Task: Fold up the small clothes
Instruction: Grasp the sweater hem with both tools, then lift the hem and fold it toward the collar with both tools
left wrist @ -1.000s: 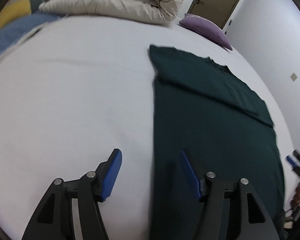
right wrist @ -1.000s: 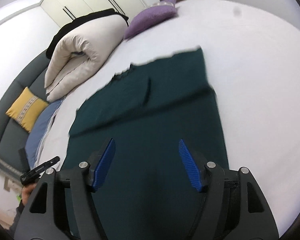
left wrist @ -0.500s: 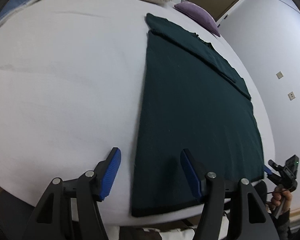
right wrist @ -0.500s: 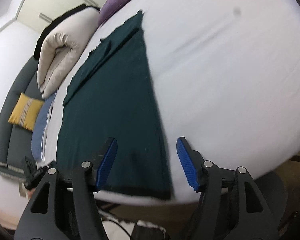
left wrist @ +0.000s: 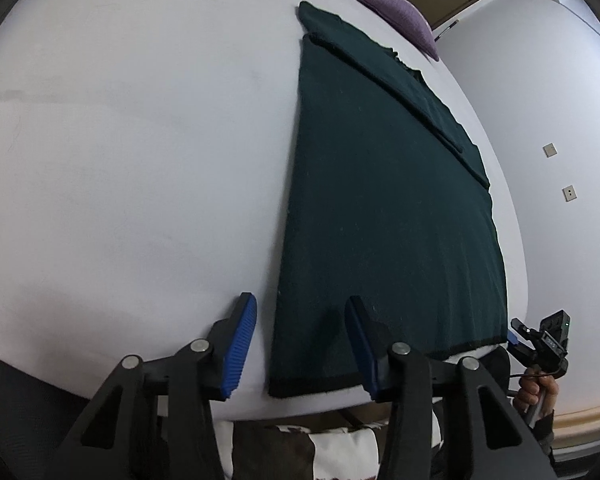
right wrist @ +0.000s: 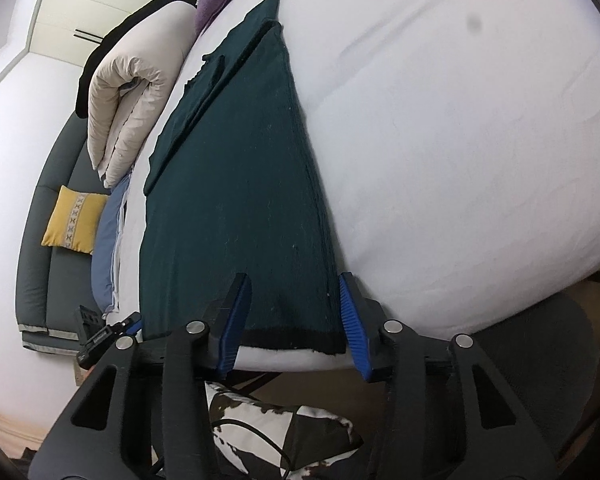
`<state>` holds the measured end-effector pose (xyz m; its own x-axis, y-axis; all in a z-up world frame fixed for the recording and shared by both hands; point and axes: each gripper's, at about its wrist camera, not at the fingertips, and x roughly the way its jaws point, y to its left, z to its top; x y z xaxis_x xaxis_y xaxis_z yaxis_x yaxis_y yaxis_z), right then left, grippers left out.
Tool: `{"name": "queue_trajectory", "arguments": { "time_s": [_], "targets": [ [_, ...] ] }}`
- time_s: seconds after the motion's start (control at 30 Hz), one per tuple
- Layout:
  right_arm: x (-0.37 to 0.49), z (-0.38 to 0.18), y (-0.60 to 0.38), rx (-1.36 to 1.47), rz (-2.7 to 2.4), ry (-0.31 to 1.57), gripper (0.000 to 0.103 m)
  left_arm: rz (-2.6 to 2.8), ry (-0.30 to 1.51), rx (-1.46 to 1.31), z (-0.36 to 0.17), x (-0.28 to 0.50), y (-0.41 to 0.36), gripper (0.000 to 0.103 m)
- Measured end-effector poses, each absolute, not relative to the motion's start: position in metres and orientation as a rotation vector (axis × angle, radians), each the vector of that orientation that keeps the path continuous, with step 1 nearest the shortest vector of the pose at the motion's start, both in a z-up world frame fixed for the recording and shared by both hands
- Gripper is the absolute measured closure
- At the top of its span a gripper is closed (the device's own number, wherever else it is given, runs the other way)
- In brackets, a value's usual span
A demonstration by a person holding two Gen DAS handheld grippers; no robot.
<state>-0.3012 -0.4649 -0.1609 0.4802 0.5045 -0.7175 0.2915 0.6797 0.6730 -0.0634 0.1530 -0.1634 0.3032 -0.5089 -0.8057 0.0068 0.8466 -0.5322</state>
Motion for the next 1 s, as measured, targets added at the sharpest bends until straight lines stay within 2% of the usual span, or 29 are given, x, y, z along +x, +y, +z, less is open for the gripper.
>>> {"name": "queue_trajectory", "arguments": {
  "time_s": [0.17,0.2,0.23,0.3,0.33,0.63,1.0],
  "targets": [
    [-0.297,-0.163,-0.464,0.857,0.159,1.108,0.063,-0.354,1.23,-0.454,-0.163,-0.064,0.15,0.055],
    [-0.297,-0.163,-0.463,0.859,0.16,1.111,0.065,-0.352,1.229,-0.449,-0.162,-0.064,0.148,0.059],
    [-0.296,-0.164,-0.464,0.86,0.159,1.112,0.066,-0.355,1.236,-0.444,-0.163,-0.064,0.146,0.073],
    [-0.293,-0.165,-0.466,0.868,0.16,1.112,0.069,-0.365,1.255,-0.442,-0.167,-0.065,0.142,0.089],
    [-0.293,-0.166,-0.467,0.877,0.161,1.11,0.069,-0.371,1.26,-0.442,-0.169,-0.066,0.141,0.093],
    [-0.299,-0.168,-0.47,0.88,0.146,1.108,0.092,-0.377,1.23,-0.503,-0.166,-0.074,0.152,0.097],
    [-0.302,-0.151,-0.473,0.875,0.156,1.052,0.096,-0.445,1.117,-0.702,-0.139,-0.083,0.171,0.097]
  ]
}}
